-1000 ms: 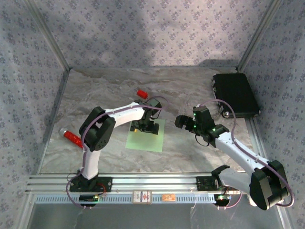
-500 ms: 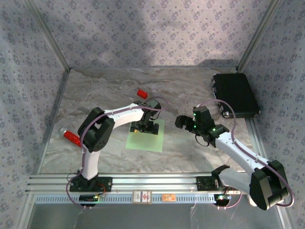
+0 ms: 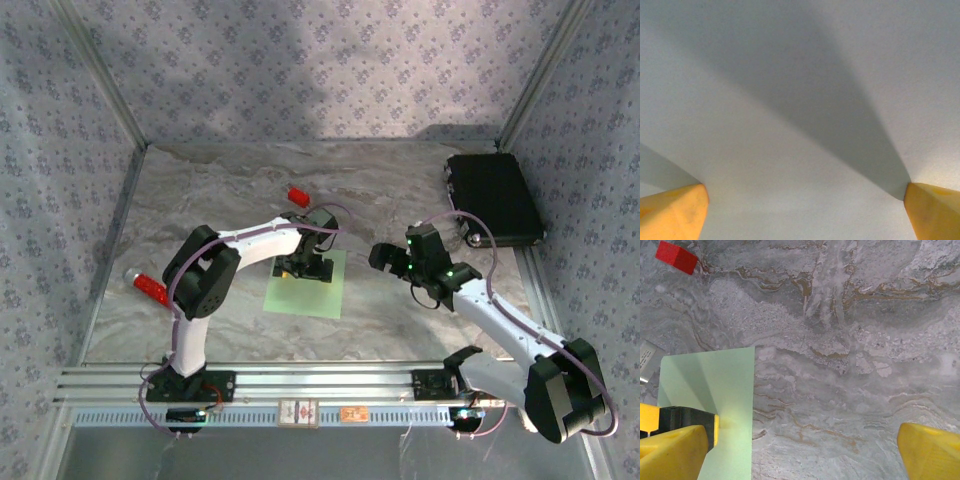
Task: Fold a paper plane with a square sheet of paper (pick it up from the middle)
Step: First fold the square sheet of paper in half at the center of the table.
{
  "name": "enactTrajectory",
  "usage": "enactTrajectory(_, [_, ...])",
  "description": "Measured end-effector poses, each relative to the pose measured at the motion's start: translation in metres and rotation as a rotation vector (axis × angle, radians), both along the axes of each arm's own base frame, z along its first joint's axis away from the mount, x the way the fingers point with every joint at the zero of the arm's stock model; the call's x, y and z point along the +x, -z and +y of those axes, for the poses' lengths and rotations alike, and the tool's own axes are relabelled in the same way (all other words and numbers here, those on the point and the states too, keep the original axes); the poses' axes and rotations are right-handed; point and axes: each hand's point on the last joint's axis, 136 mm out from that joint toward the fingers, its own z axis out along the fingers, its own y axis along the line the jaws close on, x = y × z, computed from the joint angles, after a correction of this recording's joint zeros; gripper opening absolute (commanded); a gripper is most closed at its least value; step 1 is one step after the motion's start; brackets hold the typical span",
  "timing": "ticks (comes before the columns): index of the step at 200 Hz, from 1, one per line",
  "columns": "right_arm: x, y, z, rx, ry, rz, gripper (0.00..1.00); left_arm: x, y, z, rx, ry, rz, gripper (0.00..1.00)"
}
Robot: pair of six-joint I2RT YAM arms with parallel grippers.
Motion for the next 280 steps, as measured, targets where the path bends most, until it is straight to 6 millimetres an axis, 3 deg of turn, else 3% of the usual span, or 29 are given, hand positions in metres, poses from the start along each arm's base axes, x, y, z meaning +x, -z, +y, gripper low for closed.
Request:
enactTrajectory(123, [0.000,0.000,-0.002,0.002,0.019,0.002,0.99,0.000,0.000,-0.001,-0.007,0.001,-0.008,0.95])
enactTrajectory(155, [0.000,0.000,-0.002,0.002,0.019,0.002,0.99,0.000,-0.001,-0.002,-0.011,-0.003,-0.010,0.90])
enactTrajectory(186, [0.000,0.000,-0.003,0.001,0.020,0.001,0.99,0.000,-0.001,-0.002,-0.020,-0.005,-0.019,0.78])
enactTrajectory(223, [0.001,-0.003,-0.005,-0.003,0.037,-0.009,0.99,0.000,-0.004,-0.003,-0.056,-0.004,-0.043,0.56])
enactTrajectory(280, [0.002,-0.006,-0.009,-0.008,0.054,-0.032,0.99,0.001,-0.009,-0.021,-0.179,0.019,-0.074,0.40])
